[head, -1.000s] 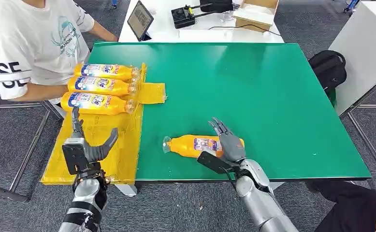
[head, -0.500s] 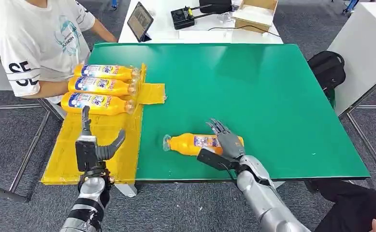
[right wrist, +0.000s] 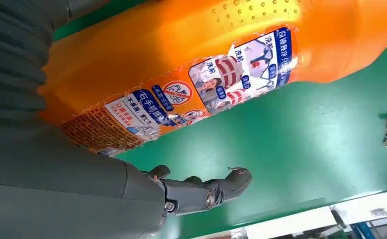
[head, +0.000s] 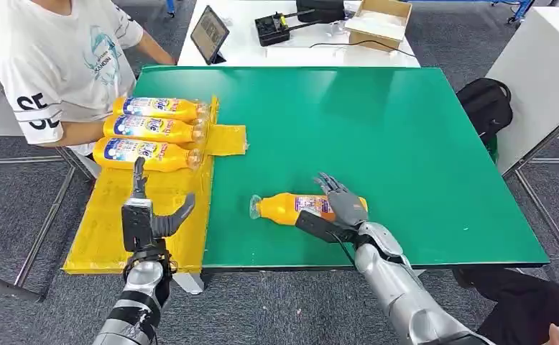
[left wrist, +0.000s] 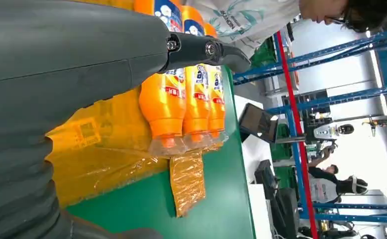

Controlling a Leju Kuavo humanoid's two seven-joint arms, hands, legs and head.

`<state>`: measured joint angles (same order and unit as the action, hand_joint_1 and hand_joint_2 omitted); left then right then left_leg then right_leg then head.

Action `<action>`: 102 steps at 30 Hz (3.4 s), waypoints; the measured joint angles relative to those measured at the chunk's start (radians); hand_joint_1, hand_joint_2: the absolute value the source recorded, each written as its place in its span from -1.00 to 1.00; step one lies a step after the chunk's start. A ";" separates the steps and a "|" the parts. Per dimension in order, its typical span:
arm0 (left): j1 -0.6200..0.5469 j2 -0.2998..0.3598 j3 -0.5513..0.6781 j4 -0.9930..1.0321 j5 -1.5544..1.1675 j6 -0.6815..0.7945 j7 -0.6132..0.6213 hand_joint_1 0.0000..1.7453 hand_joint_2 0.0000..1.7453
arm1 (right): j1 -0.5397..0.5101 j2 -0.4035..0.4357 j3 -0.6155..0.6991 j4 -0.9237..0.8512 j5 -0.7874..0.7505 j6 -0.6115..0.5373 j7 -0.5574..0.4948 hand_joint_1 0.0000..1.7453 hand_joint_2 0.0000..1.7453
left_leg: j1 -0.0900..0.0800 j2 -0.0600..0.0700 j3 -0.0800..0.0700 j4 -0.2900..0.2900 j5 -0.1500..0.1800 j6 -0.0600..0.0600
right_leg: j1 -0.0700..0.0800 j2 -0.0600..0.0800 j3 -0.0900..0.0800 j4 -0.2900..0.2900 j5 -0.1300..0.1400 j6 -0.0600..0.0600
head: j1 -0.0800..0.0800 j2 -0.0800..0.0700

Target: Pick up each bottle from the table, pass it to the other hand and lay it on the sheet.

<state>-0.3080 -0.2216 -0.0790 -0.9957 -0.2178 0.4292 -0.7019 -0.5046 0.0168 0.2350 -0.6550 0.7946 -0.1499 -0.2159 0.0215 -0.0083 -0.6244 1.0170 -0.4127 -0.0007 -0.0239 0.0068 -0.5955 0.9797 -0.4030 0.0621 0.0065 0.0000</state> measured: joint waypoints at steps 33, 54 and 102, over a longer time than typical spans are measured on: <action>-0.079 -0.026 -0.005 0.117 0.040 -0.084 0.000 -1.00 1.00 | -0.191 -0.177 0.057 0.171 0.031 0.345 0.022 1.00 1.00 | -0.001 -0.002 0.003 0.000 0.001 0.002 | -0.001 -0.001 0.004 -0.001 0.002 0.002 | -0.001 0.000; -0.075 -0.040 -0.009 0.150 0.052 -0.087 0.000 -1.00 1.00 | -0.038 -0.060 0.007 0.069 -0.205 0.026 -0.188 1.00 1.00 | 0.001 0.006 0.003 0.000 -0.001 0.000 | 0.001 0.006 0.000 -0.001 0.004 -0.001 | -0.001 0.000; 0.008 -0.113 -0.110 -0.001 0.348 -0.877 0.096 -1.00 1.00 | 0.476 0.219 -0.120 -0.748 -0.312 -0.354 -0.448 1.00 1.00 | 0.000 0.003 -0.012 0.000 -0.001 0.000 | 0.000 0.004 -0.011 0.000 0.003 -0.001 | 0.000 0.000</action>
<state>-0.3002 -0.3349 -0.1888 -0.9964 0.1301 -0.4475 -0.6062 -0.0291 0.2354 0.1149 -1.4030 0.4822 -0.5044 -0.6638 0.0216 -0.0055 -0.6362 1.0167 -0.4133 -0.0011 -0.0237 0.0109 -0.6066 0.9795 -0.4003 0.0612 0.0061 0.0000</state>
